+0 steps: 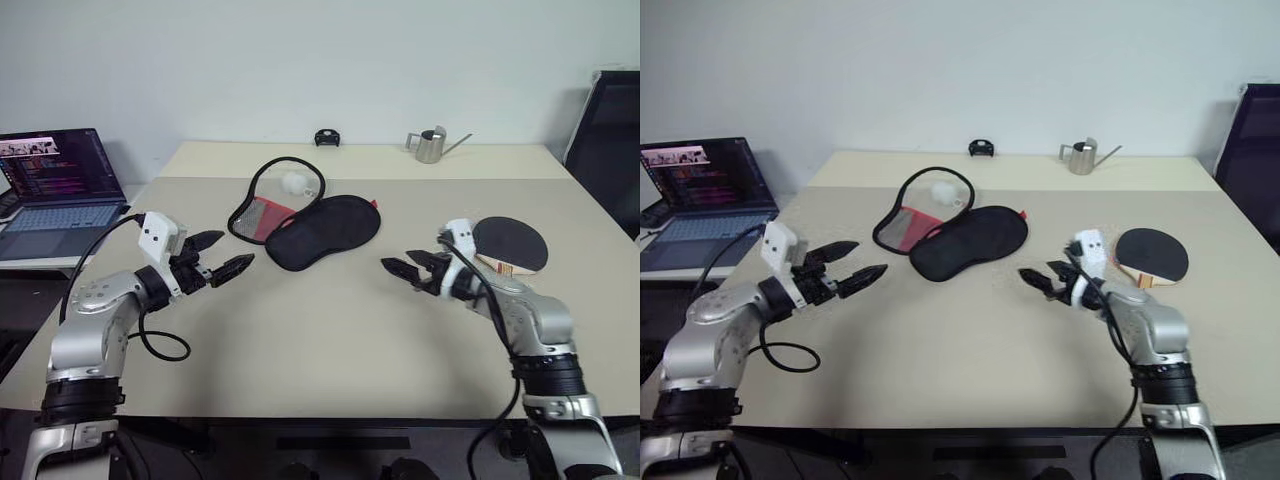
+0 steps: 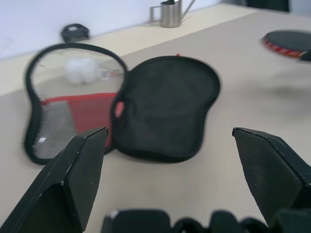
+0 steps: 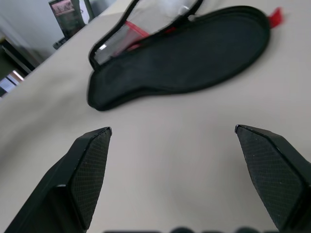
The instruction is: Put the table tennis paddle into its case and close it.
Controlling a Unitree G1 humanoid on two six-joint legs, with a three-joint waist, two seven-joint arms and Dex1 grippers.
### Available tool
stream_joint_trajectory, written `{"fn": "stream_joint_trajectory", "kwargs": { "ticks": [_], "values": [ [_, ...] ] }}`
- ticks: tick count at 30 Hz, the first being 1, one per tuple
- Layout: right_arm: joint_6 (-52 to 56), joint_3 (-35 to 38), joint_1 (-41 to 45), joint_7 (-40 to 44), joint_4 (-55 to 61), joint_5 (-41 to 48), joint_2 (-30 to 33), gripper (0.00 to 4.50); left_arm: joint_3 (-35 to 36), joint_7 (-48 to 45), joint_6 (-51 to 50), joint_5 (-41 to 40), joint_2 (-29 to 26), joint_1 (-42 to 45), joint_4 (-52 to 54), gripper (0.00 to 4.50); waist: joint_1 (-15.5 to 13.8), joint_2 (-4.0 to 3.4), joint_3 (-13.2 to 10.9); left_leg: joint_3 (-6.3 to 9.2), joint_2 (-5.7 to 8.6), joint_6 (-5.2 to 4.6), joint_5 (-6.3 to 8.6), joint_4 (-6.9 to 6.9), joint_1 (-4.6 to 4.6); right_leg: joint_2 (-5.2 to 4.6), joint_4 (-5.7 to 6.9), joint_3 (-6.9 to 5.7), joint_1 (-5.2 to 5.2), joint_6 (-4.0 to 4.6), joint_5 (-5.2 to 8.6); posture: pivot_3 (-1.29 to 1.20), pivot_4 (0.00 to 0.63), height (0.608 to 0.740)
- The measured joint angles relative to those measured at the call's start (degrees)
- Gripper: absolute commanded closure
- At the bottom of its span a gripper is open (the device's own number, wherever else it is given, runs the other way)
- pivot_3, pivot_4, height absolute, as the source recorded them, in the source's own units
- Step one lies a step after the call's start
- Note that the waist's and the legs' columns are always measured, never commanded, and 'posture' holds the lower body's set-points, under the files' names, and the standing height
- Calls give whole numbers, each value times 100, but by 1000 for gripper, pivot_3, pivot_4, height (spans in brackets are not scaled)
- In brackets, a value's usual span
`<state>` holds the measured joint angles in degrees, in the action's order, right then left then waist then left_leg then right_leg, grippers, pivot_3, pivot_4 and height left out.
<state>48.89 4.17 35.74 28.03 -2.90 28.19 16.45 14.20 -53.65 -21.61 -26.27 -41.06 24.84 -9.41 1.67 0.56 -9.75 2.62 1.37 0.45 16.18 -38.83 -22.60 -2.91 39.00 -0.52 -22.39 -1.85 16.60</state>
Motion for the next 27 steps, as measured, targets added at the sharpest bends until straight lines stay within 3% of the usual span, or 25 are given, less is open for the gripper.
{"fn": "stream_joint_trajectory", "kwargs": {
  "ticks": [10, 19, 27],
  "values": [
    [-368, -633, 1083, -695, -1763, -723, -1155, 34, 152, -342, -310, -289, -250, 290, -161, 0, 21, 0, 0, 0, 3, 4, -2, 2, -8, 2, 1, 2, -18, 0, 0, 0, 150, 740],
    [-2147, -1148, 1732, -669, -3766, -1838, -1482, 34, 191, -394, -321, -288, -271, 241, -170, 0, 33, 0, 0, -3, 3, 12, -7, 3, -28, 2, 7, 6, -48, 1, 0, 0, 150, 740],
    [-4444, -2006, 1892, -772, -4383, -3211, -1420, 34, 192, -389, -313, -285, -271, 241, -205, 0, 58, 0, 0, -11, 3, 32, -18, 5, -36, 3, 11, 11, -67, 1, 0, 0, 150, 740]
  ]
}}
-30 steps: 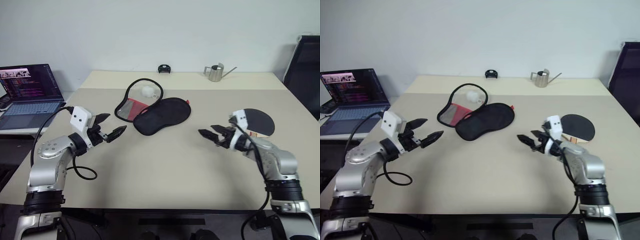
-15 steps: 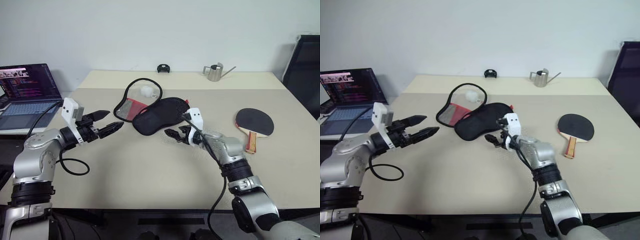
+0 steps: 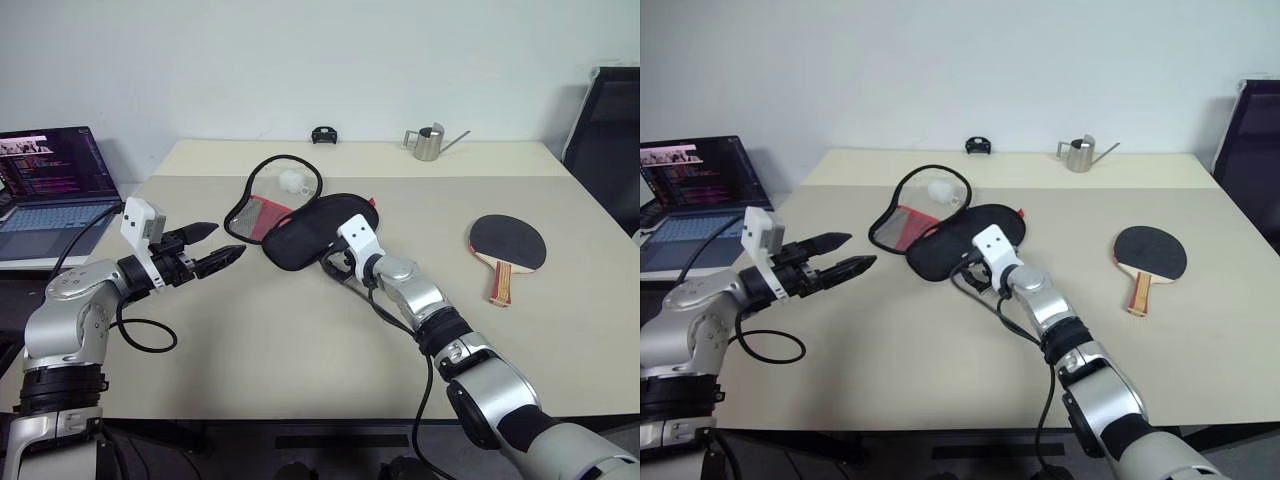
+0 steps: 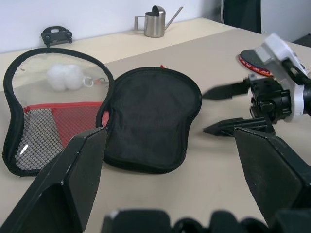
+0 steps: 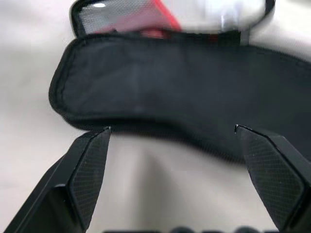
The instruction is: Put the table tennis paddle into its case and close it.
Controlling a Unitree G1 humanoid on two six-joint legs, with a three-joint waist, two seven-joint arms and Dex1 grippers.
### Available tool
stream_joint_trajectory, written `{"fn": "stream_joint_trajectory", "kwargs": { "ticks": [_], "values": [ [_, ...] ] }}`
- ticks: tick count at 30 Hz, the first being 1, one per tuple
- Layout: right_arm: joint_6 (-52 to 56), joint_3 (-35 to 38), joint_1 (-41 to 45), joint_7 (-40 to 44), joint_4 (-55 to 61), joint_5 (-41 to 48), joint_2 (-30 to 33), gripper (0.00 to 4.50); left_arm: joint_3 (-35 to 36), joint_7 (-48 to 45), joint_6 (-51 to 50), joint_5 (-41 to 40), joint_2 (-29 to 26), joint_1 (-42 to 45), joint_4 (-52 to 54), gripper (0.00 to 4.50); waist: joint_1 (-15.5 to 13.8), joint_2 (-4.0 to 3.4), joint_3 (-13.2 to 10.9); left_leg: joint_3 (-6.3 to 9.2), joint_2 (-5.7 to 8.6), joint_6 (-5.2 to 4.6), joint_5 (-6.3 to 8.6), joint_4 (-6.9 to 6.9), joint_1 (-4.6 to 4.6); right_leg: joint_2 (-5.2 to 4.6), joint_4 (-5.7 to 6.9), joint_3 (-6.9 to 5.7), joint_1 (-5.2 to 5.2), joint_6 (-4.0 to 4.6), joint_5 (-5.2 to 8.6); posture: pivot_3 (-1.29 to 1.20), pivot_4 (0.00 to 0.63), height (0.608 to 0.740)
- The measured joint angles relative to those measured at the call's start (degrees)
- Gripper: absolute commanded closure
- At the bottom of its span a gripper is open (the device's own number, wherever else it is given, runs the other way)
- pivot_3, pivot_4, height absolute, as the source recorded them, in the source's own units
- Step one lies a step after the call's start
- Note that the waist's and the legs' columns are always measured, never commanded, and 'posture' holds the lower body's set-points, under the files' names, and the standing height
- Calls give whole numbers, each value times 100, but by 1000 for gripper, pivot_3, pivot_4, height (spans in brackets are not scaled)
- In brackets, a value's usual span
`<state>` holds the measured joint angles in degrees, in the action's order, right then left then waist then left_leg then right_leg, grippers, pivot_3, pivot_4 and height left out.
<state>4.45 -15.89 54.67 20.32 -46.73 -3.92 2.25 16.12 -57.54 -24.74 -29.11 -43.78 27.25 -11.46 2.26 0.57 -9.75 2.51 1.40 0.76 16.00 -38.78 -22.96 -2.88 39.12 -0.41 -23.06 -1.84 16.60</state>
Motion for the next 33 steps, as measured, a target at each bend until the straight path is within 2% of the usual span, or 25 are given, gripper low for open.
{"fn": "stream_joint_trajectory", "kwargs": {
  "ticks": [4, 10, 14, 23, 33],
  "values": [
    [-765, -394, 41, -96, -423, -630, 64, 34, 0, -7, 23, 10, 0, 4, -37, 0, 19, 0, 0, -2, 0, 4, -2, 1, 0, 1, 3, 2, -2, 0, 0, 0, 150, 740],
    [-1306, -745, 506, -497, -1262, -1385, 173, 34, -4, -3, 49, 35, 0, 42, -78, 0, 37, 0, 0, -4, -1, 9, -5, 2, 0, 2, 8, 4, -6, 1, 0, 0, 150, 740],
    [-1426, -692, 837, -564, -1658, -1465, 12, 34, -13, 2, 86, 67, 1, 59, -85, 0, 87, 1, 0, -4, -1, 11, -7, 3, 0, 2, 8, 5, -6, 1, 0, 0, 150, 740],
    [-1728, -697, 749, -167, -1698, -1524, -328, 34, -18, -45, 165, 262, -10, 51, -328, 0, 103, 1, 0, -3, -1, 13, -7, 4, 0, 2, 12, 5, -9, 1, 0, 0, 150, 740],
    [-1635, -848, 1065, -624, -2254, -1917, -621, 34, -105, -40, 266, 414, -8, 55, -409, 0, 103, 1, 0, -3, -1, 20, -12, 3, 5, 2, 42, 7, -18, 6, 3, 0, 150, 740]
  ]
}}
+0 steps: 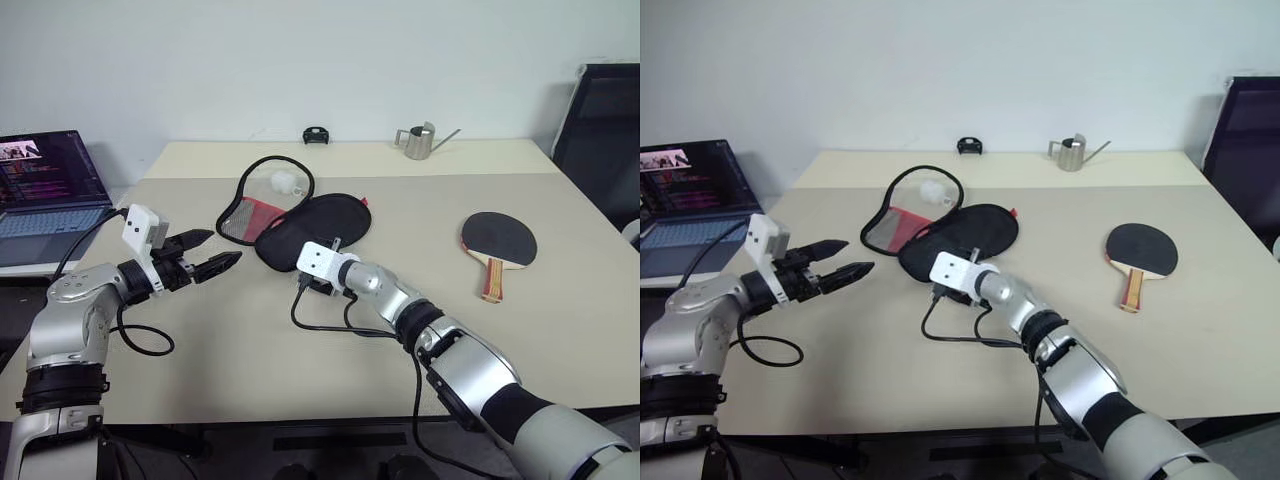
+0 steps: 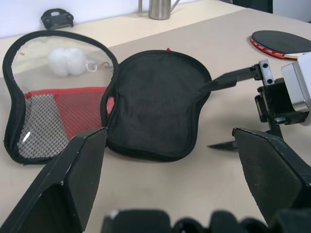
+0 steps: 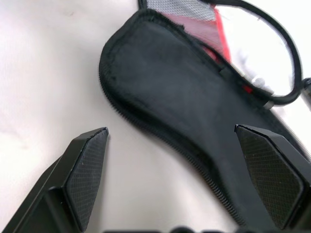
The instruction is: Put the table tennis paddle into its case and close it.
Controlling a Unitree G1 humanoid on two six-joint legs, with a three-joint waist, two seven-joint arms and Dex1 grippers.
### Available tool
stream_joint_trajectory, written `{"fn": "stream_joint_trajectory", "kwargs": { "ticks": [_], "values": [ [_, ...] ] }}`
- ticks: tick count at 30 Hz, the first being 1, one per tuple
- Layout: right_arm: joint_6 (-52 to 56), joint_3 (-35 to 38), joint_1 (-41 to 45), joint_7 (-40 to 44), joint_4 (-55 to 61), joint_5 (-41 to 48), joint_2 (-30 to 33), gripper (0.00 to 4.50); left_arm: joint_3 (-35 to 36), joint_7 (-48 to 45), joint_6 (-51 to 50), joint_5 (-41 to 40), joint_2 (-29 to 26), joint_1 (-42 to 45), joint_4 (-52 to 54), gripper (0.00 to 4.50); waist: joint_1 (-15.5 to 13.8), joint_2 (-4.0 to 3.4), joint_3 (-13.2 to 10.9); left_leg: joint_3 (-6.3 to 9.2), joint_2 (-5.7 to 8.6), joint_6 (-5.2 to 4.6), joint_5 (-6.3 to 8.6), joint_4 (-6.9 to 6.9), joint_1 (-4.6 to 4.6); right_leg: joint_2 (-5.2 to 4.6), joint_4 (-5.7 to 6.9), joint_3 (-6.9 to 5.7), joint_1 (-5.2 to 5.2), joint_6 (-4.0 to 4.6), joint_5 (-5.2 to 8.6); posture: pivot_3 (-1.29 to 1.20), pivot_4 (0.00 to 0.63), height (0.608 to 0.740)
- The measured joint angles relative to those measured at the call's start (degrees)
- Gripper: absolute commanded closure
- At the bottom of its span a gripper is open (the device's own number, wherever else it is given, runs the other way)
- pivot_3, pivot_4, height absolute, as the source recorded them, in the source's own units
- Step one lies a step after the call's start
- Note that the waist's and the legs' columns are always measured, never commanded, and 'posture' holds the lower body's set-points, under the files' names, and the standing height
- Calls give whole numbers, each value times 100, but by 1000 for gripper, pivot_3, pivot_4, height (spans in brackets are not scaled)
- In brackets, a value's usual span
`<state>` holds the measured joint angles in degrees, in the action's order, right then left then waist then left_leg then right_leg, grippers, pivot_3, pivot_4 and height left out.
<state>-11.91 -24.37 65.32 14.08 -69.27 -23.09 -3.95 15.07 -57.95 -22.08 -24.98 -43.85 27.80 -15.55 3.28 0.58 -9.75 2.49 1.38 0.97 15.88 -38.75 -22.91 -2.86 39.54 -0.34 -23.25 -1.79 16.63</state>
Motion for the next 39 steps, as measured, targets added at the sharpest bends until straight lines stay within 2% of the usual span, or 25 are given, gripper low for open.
{"fn": "stream_joint_trajectory", "kwargs": {
  "ticks": [2, 5, 15, 16, 27, 33, 39],
  "values": [
    [8, -70, 117, -136, -127, -137, -91, 34, -8, 2, 6, 10, 1, 1, 0, 0, 1, 0, 0, 1, 0, 2, -1, 0, 0, 0, 6, 0, -2, 2, 1, 0, 150, 740],
    [16, -187, 251, -299, -264, -331, -273, 640, -19, 10, 8, 28, 8, 7, 0, 0, 0, 0, 0, 1, 0, 5, -3, 0, 1, 0, 13, 0, -5, 5, 3, 0, 150, 740],
    [222, -269, 342, -413, -550, -528, -511, 4301, -74, 118, 20, 38, 15, -10, 8, 0, 0, 2, 1, 7, 0, 11, -7, 0, 1, 0, 22, -3, -5, 6, 3, 0, 150, 740],
    [235, -263, 343, -413, -550, -521, -513, 4447, -74, 121, 20, 39, 14, -13, 24, 0, 0, 2, 1, 7, 0, 12, -7, 0, 1, 0, 24, -4, -6, 7, 4, 0, 150, 740],
    [250, 57, 267, -214, -385, -268, -356, 4447, -87, 112, 102, 86, 15, -35, 20, 0, 0, 2, 1, 12, 0, 16, -9, 0, 2, 0, 34, -6, -7, 10, 6, 0, 150, 740],
    [224, 94, -240, -4, -41, -251, 547, 4447, -128, 107, 147, 127, 26, -2, -102, 0, -39, 4, 2, 12, 2, 15, -9, -3, 0, -1, 31, -7, -2, 10, 6, 0, 150, 740],
    [336, 494, -751, 423, 739, 101, 1173, 4447, -195, 112, 278, 229, 94, 155, -342, 0, -9, 6, 3, 12, -1, -2, -1, -3, 2, 2, 36, -9, -1, 11, 7, 0, 150, 740]
  ]
}}
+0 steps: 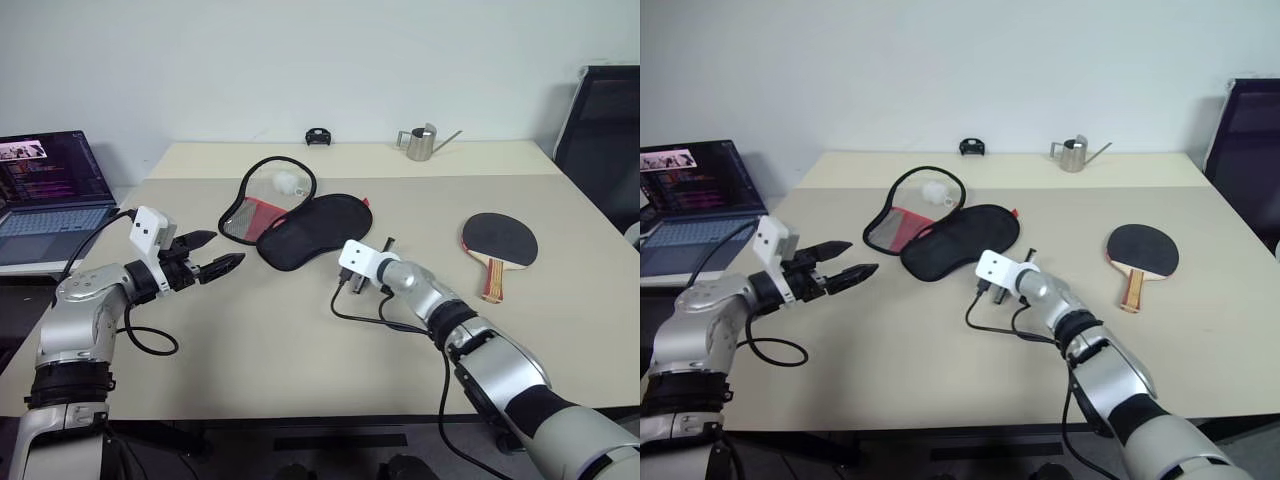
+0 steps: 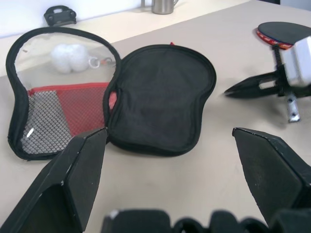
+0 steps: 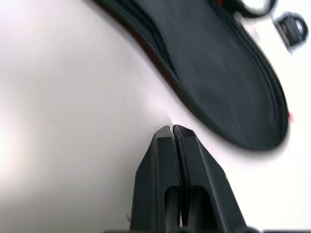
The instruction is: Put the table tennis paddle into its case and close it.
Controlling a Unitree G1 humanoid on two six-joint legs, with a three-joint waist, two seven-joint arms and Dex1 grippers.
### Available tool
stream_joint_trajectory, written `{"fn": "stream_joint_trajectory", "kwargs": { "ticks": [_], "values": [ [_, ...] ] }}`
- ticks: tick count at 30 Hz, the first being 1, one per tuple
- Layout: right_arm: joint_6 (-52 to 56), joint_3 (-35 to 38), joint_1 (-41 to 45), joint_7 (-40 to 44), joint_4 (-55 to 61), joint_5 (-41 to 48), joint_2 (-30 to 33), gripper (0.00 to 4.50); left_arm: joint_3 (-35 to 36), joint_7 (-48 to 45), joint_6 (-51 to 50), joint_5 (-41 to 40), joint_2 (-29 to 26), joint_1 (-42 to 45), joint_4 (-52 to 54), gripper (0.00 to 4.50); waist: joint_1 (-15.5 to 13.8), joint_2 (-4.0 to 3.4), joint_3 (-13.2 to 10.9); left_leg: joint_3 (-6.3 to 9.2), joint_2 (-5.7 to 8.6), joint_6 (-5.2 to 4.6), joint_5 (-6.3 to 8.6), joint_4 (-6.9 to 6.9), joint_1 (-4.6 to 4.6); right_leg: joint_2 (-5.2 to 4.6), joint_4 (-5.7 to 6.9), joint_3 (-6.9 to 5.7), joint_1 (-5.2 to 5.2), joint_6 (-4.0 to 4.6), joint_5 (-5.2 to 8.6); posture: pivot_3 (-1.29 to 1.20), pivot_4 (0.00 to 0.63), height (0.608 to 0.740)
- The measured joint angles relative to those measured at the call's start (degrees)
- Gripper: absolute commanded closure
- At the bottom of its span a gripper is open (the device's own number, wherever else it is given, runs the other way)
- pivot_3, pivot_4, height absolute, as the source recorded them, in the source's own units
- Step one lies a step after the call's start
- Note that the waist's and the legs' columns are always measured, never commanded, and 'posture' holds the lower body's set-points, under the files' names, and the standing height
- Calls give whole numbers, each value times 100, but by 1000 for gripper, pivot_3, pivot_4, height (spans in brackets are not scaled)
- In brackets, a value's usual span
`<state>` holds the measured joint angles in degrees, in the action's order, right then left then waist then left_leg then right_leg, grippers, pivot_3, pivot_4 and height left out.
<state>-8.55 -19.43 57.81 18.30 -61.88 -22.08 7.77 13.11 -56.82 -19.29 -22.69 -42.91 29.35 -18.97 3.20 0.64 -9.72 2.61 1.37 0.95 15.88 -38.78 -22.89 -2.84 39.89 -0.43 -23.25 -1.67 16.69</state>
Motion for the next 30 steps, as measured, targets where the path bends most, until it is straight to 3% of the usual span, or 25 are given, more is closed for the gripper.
{"fn": "stream_joint_trajectory", "kwargs": {
  "ticks": [3, 7, 15, 21, 30],
  "values": [
    [337, 261, -630, 542, 1127, 447, 68, 3843, -80, 12, 42, 78, 85, 126, -229, 0, 0, 0, 0, 1, -1, -3, 1, -1, -3, 0, 0, 0, 0, 0, 0, 0, 150, 740],
    [1196, 394, -1280, 1121, 2844, 895, 99, 2488, -213, 49, 80, 179, 245, 379, -521, 0, 3, 1, -1, 1, -1, -4, 2, -4, -2, 1, 1, 1, -1, 0, 0, 0, 150, 740],
    [3728, 980, -2033, 1956, 6385, 2416, 350, 2488, -469, 570, 84, 555, 923, 1177, -1800, 0, -138, 4, 1, 9, 3, -5, 2, -8, -4, 1, -1, -10, 3, -1, 0, 0, 150, 740],
    [4614, 1253, -2251, 1887, 7232, 2810, 736, 2488, -426, 1016, -327, 515, 1468, 1535, -2542, 0, -146, 8, 0, 10, 4, -6, 2, -8, -5, 2, 0, -12, 3, -1, 0, 0, 150, 740],
    [5279, 1619, -2362, 1645, 7932, 3241, 1067, 2488, 331, 2287, -303, 372, 1993, 2693, -4345, 0, -130, 22, -8, 7, 6, -7, 1, -7, -4, 3, -1, -18, 1, -1, 0, 0, 150, 740]
  ]
}}
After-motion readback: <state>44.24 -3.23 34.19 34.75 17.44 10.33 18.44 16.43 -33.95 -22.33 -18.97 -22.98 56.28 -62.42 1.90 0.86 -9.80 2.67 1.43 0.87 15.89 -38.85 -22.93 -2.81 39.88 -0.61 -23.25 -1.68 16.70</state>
